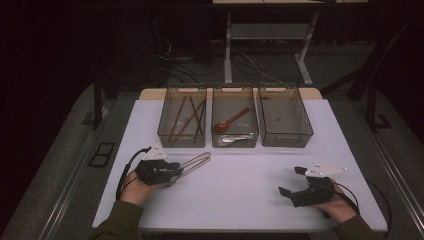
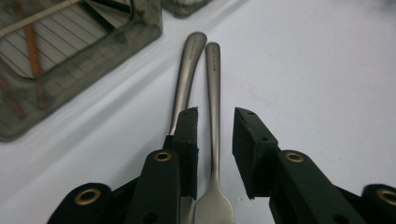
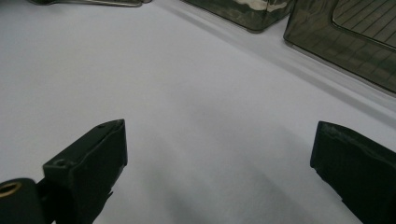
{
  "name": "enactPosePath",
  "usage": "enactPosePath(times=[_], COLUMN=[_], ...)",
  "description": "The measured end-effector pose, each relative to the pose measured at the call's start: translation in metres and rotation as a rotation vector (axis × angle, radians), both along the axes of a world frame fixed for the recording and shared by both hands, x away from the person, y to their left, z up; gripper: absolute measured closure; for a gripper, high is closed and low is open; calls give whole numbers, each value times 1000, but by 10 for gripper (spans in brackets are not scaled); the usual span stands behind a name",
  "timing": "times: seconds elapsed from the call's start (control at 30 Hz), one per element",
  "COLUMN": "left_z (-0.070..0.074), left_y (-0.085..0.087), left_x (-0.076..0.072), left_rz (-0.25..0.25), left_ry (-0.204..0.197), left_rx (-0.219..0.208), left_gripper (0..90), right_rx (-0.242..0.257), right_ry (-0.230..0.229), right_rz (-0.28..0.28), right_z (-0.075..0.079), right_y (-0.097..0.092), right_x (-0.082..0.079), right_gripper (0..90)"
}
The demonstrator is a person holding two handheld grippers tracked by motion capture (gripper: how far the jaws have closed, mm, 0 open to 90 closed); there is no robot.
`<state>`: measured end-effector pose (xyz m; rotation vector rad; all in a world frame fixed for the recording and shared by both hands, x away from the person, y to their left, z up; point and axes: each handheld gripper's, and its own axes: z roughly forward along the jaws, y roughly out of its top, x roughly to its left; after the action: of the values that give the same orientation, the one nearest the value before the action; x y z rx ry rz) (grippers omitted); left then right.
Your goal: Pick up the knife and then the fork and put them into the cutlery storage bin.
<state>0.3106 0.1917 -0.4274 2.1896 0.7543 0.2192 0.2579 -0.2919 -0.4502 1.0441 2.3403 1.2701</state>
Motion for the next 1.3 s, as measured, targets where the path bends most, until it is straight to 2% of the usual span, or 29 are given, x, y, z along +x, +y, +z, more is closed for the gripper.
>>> enactPosePath(times=[0.23, 0.3, 0.37, 0.53, 0.6, 0.73, 0.93, 1.23, 1.3], left_z=[-9, -11, -13, -14, -15, -17, -18, -19, -18], left_y=[-7, -9, -11, -11, -11, -10, -10, -8, -8], left_x=[5, 6, 7, 8, 8, 9, 7, 10, 10], left_rz=[-39, -50, -49, -76, -71, -85, -81, -86, -89], left_ry=[23, 25, 35, 33, 41, 33, 19, 38, 34], left_rx=[35, 57, 52, 77, 85, 82, 79, 53, 61], left_gripper=[746, 758, 767, 789, 791, 797, 826, 841, 843], right_rx=[-4, -3, -2, -2, -1, 0, 0, 0, 6], right_ry=[1, 1, 1, 1, 1, 0, 1, 2, 8], right_rz=[7, 6, 4, 5, 5, 3, 8, 11, 14], right_z=[0, 0, 0, 0, 0, 0, 0, 0, 0], right_y=[2, 1, 1, 1, 1, 1, 2, 1, 1], right_x=[1, 1, 1, 1, 1, 1, 0, 0, 0], right_gripper=[38, 38, 38, 38, 38, 39, 38, 38, 38])
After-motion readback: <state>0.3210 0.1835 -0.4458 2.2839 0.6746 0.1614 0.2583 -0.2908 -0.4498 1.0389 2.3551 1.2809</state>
